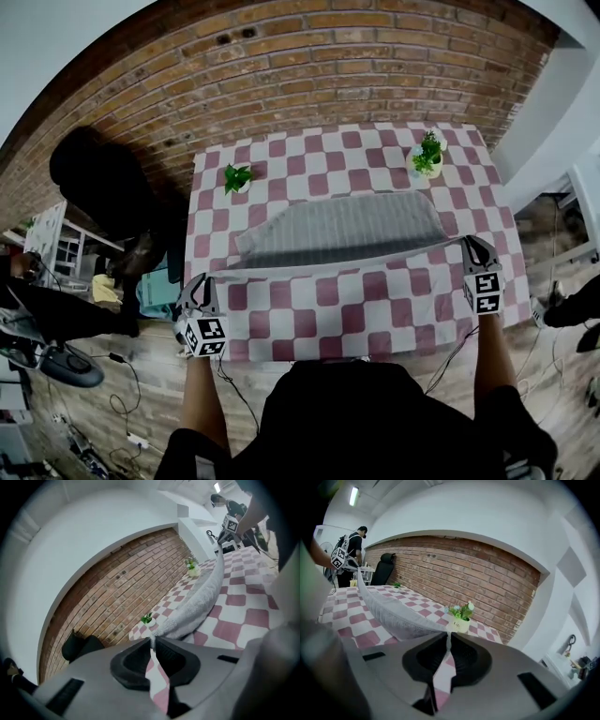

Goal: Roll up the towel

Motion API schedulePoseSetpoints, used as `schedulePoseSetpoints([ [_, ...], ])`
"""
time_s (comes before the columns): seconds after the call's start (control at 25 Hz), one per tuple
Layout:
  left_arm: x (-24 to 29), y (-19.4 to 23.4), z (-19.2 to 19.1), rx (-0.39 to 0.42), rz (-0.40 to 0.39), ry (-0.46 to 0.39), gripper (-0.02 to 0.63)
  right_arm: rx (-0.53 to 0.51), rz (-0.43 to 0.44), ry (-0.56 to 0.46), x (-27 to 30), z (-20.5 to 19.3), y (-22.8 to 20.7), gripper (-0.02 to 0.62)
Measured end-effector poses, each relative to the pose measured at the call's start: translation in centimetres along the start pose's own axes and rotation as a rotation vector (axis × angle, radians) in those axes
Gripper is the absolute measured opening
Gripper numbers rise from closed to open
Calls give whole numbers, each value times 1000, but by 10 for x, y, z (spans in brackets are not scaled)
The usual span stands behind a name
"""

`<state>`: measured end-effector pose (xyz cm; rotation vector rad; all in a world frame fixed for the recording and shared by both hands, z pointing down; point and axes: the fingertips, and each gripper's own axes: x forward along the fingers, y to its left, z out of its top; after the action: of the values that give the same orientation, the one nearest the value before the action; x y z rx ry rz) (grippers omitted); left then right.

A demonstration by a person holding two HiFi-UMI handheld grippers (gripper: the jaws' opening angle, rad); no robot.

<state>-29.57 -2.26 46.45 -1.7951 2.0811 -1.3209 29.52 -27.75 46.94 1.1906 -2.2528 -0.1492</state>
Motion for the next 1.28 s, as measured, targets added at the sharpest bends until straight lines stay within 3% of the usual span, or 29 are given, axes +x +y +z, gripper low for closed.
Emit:
schedulePoseSetpoints([
  [0.32, -52, -95, -45, 7, -85, 127, 35, 92, 48, 70, -26, -84, 3, 26],
  [0.56, -78, -147, -71, 19, -146, 169, 35, 110, 54, 117, -46, -123, 8, 26],
  [0.92, -106, -186, -117, 51, -250, 173, 35, 131, 51, 239, -88, -170, 41, 26],
  [1.16, -112, -197, -130, 84, -278, 159, 37, 118, 40, 292, -102, -195, 57, 28],
  [1.28, -117, -197, -141, 23, -286, 185, 101, 110, 28, 289, -104, -201, 62, 39],
])
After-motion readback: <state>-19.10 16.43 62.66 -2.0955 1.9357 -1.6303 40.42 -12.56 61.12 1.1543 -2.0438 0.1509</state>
